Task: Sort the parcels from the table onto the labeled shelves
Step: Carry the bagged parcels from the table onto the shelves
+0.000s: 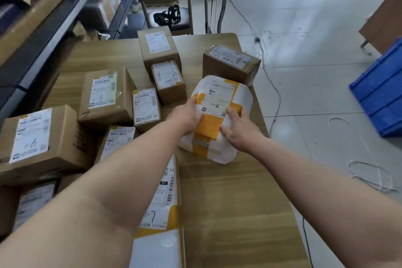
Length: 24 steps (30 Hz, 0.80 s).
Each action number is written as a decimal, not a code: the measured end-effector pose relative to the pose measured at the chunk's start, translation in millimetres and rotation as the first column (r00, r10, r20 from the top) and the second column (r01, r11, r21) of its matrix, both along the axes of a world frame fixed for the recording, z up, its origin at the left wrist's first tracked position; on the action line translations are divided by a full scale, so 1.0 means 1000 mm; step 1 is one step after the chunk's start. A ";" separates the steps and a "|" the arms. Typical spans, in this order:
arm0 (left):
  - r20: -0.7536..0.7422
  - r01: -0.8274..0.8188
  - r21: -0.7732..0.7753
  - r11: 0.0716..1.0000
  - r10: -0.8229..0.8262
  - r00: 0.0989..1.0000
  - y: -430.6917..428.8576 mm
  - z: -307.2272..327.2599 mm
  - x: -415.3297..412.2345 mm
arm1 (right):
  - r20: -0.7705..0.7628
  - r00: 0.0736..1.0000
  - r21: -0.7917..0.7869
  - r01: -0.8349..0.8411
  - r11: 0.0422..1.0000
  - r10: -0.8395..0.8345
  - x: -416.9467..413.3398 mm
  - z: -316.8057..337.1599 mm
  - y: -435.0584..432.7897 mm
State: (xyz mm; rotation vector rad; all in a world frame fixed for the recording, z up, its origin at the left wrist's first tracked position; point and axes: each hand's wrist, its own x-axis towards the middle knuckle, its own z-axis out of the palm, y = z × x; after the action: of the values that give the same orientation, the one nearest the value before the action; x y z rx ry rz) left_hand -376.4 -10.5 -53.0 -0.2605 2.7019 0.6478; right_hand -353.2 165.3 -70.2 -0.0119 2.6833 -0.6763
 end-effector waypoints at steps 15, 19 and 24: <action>-0.047 -0.111 -0.172 0.979 0.104 0.993 0.084 -0.001 0.103 | 0.026 0.985 -0.057 -0.171 0.984 0.173 0.060 -0.005 0.091; -0.039 -0.171 -0.156 0.973 0.167 0.985 0.110 0.001 0.143 | 0.026 0.968 -0.059 -0.247 0.967 0.249 0.088 -0.004 0.117; -0.066 -0.205 -0.200 0.958 0.196 0.978 0.135 0.001 0.196 | 0.033 0.943 -0.068 -0.330 0.942 0.333 0.125 -0.001 0.142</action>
State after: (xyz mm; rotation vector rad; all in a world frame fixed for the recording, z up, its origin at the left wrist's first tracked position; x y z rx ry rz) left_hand -180.1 124.4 -52.0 -0.5861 2.8116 0.4309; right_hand -227.9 307.1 -71.4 -0.4497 2.5287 -0.6409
